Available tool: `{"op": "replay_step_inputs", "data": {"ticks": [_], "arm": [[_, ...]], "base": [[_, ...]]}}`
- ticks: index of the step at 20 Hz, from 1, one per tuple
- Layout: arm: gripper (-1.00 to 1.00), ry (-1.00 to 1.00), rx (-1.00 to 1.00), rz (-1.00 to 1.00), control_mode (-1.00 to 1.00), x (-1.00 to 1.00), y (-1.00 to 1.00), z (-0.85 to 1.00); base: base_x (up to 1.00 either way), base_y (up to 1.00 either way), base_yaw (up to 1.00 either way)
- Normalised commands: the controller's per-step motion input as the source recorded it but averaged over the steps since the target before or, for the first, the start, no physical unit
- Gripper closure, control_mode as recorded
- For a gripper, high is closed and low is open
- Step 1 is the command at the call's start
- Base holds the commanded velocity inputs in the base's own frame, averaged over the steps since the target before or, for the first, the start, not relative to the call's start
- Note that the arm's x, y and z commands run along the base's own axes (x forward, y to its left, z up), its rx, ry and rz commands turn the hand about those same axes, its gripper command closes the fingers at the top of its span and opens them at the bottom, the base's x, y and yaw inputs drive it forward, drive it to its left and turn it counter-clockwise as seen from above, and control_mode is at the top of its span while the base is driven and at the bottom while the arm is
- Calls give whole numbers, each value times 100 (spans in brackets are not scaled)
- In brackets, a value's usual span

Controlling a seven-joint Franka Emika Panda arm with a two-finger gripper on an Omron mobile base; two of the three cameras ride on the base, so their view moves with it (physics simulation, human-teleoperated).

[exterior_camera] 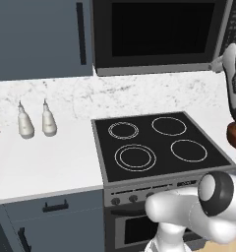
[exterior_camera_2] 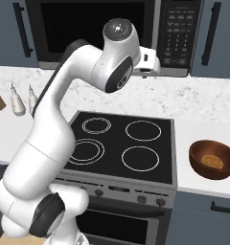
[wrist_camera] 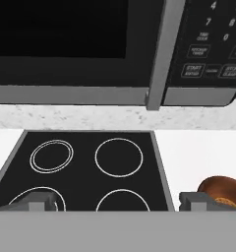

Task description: Open the microwave, place the bowl with waffle inside the microwave, then close the microwave door and turn it on.

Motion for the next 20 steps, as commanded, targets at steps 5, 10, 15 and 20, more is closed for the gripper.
{"op": "replay_step_inputs", "data": {"ticks": [5, 10, 15, 20], "arm": [[-100, -1, 10, -1, -100, 59, -15, 18], [-100, -9, 11, 0, -100, 43, -22, 9], [-100, -12, 5, 0, -100, 50, -4, 0], [-100, -12, 0, 0, -100, 57, -12, 0]], "base": [[0, 0, 0], [0, 0, 0], [0, 0, 0], [0, 0, 0]]}}
